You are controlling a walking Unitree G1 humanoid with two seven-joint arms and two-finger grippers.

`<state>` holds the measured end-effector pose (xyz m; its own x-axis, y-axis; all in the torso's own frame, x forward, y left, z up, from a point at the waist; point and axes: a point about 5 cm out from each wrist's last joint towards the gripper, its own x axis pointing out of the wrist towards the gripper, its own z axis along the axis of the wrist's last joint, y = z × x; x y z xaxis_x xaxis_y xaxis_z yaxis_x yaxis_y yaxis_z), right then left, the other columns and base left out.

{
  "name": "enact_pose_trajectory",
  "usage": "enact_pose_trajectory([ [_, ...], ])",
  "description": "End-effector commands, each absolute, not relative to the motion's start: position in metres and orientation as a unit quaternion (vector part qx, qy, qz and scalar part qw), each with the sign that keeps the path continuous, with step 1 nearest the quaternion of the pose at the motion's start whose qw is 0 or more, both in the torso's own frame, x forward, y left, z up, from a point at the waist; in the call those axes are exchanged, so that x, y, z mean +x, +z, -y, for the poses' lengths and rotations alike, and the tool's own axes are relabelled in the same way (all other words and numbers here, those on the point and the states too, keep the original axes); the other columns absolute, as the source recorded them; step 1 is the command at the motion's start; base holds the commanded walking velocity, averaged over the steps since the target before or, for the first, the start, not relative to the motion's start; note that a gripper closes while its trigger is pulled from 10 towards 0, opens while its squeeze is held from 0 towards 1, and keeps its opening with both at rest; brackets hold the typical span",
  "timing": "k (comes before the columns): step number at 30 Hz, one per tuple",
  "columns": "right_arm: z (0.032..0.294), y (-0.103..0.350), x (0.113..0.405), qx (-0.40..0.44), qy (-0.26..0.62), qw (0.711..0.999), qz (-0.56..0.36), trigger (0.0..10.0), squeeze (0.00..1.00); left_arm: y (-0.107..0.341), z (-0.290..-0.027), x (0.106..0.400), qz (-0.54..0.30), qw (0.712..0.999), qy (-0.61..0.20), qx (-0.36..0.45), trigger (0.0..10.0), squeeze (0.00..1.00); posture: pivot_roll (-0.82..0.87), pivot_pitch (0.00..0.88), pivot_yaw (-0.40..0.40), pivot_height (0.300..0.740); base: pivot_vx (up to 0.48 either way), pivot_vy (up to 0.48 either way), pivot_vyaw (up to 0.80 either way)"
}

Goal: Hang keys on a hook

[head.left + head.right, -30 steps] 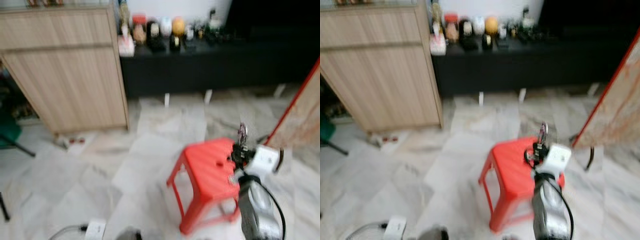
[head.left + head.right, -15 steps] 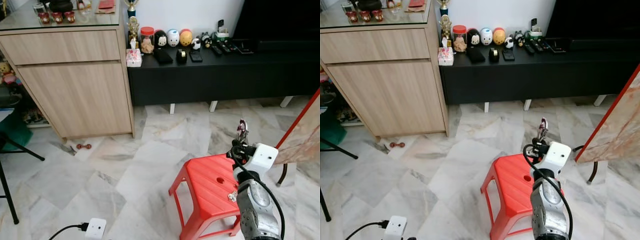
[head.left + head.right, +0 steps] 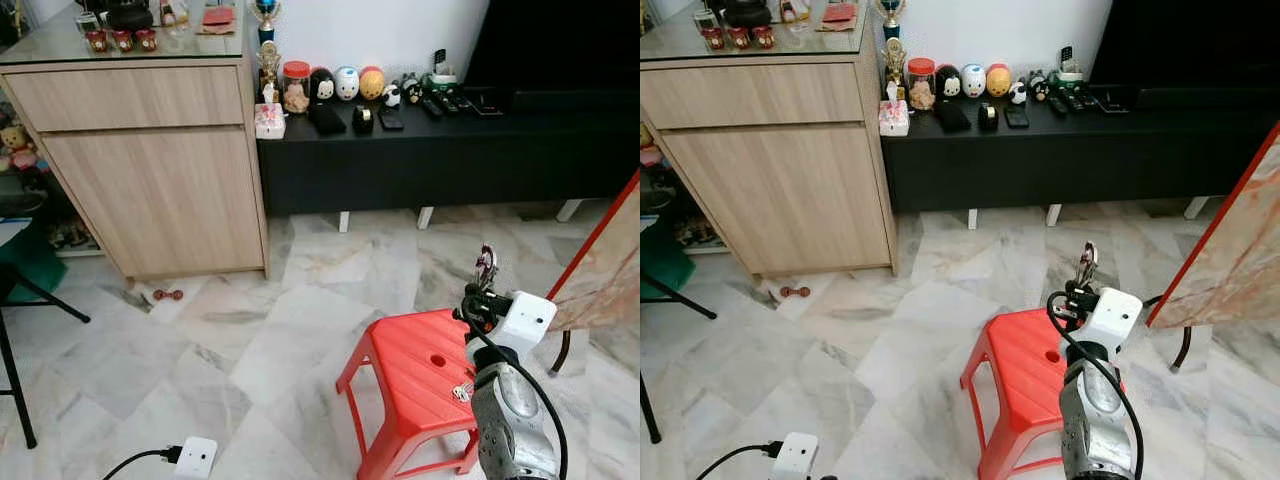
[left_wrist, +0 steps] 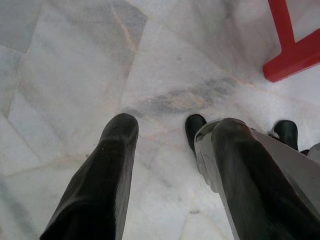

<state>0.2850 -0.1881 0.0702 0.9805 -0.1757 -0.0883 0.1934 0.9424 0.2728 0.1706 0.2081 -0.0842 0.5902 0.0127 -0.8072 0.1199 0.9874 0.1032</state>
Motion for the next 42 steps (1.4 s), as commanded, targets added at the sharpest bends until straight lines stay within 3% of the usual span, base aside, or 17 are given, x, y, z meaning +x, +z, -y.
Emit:
enact_pose_trajectory([
  [1,0.1916,0.0786,0.2875,0.140,-0.102,0.985,-0.015,10.0,0.00,-0.0869,-0.2059,0.1654,-0.458,0.885,-0.039,0.076,10.0,0.00,0.04,0.000,-0.050,0.740,0.000,-0.285,0.00],
  [42,0.1912,0.0805,0.2922,0.124,-0.109,0.986,-0.015,10.0,0.00,-0.0860,-0.2104,0.1660,-0.459,0.884,-0.036,0.076,10.0,0.00,0.04,0.000,-0.036,0.740,0.000,-0.301,0.00],
])
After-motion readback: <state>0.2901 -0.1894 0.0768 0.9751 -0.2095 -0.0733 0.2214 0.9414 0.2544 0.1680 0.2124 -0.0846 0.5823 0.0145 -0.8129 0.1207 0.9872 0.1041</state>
